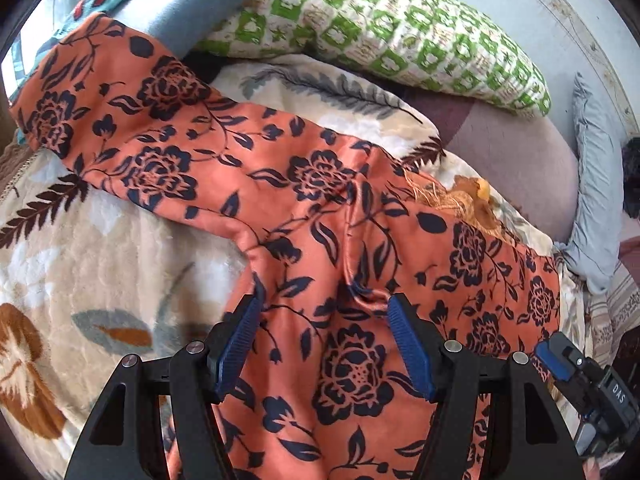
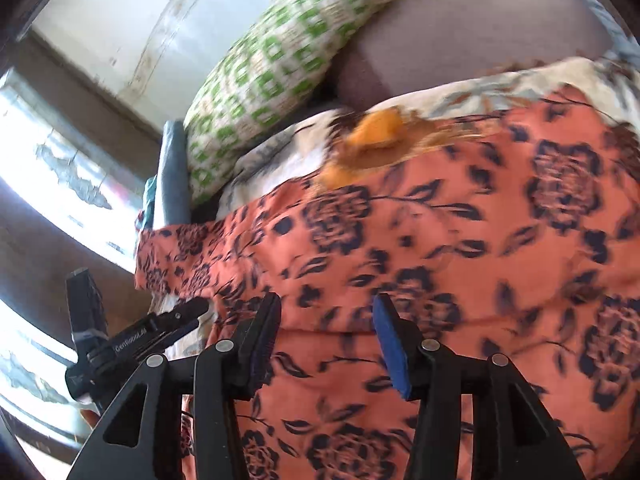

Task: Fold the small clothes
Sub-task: 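Carry the held sleeve across the blouse toward the collar with the right gripper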

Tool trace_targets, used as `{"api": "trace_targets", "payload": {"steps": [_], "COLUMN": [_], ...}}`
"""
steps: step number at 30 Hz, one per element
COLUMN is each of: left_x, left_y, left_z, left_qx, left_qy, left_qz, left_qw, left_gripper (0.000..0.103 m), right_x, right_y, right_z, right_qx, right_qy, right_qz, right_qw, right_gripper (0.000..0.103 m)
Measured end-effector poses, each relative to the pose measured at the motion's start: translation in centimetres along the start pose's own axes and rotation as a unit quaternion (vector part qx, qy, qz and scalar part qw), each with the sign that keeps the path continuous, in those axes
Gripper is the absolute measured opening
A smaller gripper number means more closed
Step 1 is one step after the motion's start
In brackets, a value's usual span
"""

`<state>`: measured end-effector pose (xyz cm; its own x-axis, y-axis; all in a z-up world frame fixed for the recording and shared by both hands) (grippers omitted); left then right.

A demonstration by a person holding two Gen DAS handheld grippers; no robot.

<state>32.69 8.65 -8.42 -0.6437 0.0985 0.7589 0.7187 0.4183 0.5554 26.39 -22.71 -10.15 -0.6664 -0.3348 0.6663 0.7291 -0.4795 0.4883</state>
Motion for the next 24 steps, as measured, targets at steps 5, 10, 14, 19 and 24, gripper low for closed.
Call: {"api": "trace_targets", "payload": {"steps": [5, 10, 14, 19, 24], "left_x": [-3.0, -5.5, -5.3, -6.4, -5.1], "left_y": [-0.5, 1.3, 2.1, 0.4, -0.4], "left_z": [-1.8, -3.8, -3.8, -2.4, -3.8], "left_qx": [0.013, -0.010, -0.006, -0.017, -0.057], "left_qy": [-0.020, 0.030, 0.036, 0.088, 0.099], "left_qz": [0.028, 0.015, 0.018, 0.022, 0.016], "left_qw": [0.9993, 0.9994, 0.9992, 0.9957, 0.9933], "left_gripper": [0.066, 0.016, 0.012, 0.014, 0.015], "right_x": [2.6, 1.2, 2.5, 2.0, 1.9], "right_y": [0.6, 2.8, 4.5, 3.0, 1.1], "right_z": [-10.9, -14.3, -13.3, -14.7, -15.8], "right_qx": [-0.162, -0.218, -0.217, -0.199, -0.207], "right_qy": [-0.039, -0.022, 0.042, -0.014, -0.037], "right_qz": [-0.040, -0.074, -0.102, -0.079, -0.042], "right_qw": [0.985, 0.973, 0.970, 0.977, 0.977], "right_gripper": [0.052, 0.050, 0.005, 0.005, 0.011]}}
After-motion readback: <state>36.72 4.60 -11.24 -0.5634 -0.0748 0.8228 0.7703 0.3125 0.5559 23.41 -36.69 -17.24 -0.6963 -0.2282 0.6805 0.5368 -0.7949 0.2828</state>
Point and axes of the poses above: each gripper's, at about its wrist camera, not at the fingertips, and x roughly against the way its jaws point, z to its left, y to its top, the point moved 2 cm from there along -x, roughly the way its jaws point, and after that the axes turned 9 degrees about -z, right-handed, at the moved point
